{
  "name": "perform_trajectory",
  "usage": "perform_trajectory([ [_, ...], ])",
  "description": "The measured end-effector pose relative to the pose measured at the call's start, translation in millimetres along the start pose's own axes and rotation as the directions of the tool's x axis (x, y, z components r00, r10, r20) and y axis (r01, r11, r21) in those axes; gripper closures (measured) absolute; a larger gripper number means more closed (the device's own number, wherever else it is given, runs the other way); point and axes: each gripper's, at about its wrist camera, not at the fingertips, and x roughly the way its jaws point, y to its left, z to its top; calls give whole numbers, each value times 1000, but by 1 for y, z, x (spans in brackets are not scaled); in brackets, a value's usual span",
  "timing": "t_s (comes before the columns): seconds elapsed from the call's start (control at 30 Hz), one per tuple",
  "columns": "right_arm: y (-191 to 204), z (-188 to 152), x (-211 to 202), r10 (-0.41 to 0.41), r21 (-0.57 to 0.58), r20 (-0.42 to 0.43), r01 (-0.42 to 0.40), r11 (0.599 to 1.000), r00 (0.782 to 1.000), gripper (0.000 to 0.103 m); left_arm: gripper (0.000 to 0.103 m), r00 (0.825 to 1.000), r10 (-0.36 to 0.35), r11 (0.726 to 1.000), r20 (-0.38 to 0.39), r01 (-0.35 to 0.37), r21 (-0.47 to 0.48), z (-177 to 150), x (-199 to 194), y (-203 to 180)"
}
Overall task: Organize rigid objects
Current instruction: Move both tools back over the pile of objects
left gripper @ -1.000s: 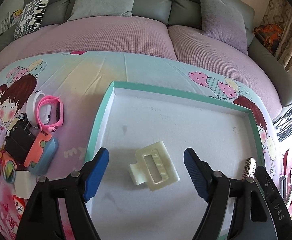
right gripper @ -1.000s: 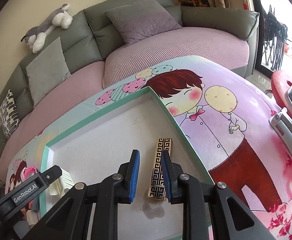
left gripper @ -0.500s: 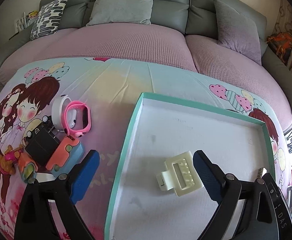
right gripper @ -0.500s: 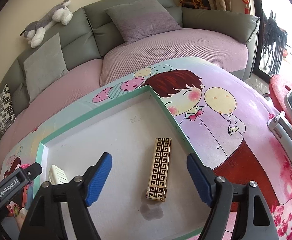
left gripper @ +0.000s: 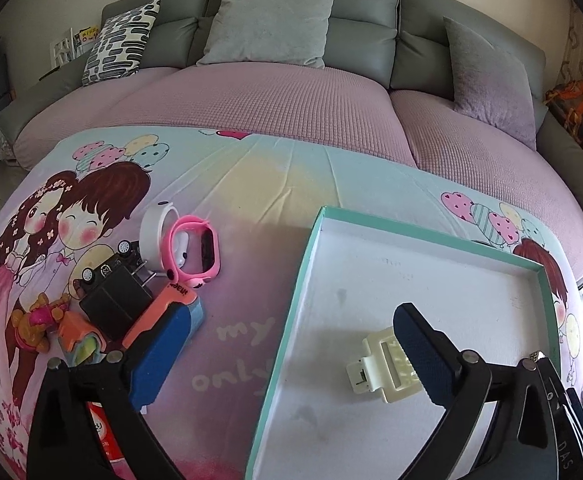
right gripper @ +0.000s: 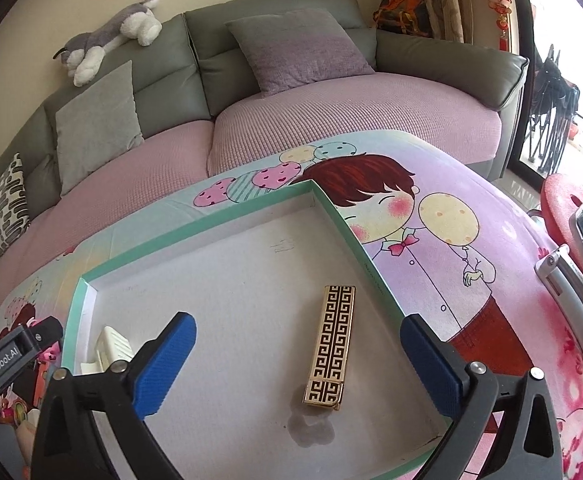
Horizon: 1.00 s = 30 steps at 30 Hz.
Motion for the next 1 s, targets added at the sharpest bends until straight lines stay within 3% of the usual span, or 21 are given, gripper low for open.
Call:
perform_trajectory([
  [0.2, 13, -2, -5, -3, -58, 53, 6, 998, 999, 0, 1, 998, -52, 998, -23, 51, -44, -1, 1, 10],
  [0.43, 26, -4, -7, 32, -84, 55, -28, 996, 998, 0, 1, 1000, -14, 995, 11, 15, -101, -9, -8, 35],
  [0.7, 56, -8, -16, 2, -201, 104, 19, 979, 995, 0, 1, 993, 56, 986, 108, -38, -165, -12, -30, 70],
  [1.0, 108, -17, -35, 216, -256, 98, -185, 949, 971, 0, 1, 987, 59, 967, 147, -19, -256, -8, -56, 125],
])
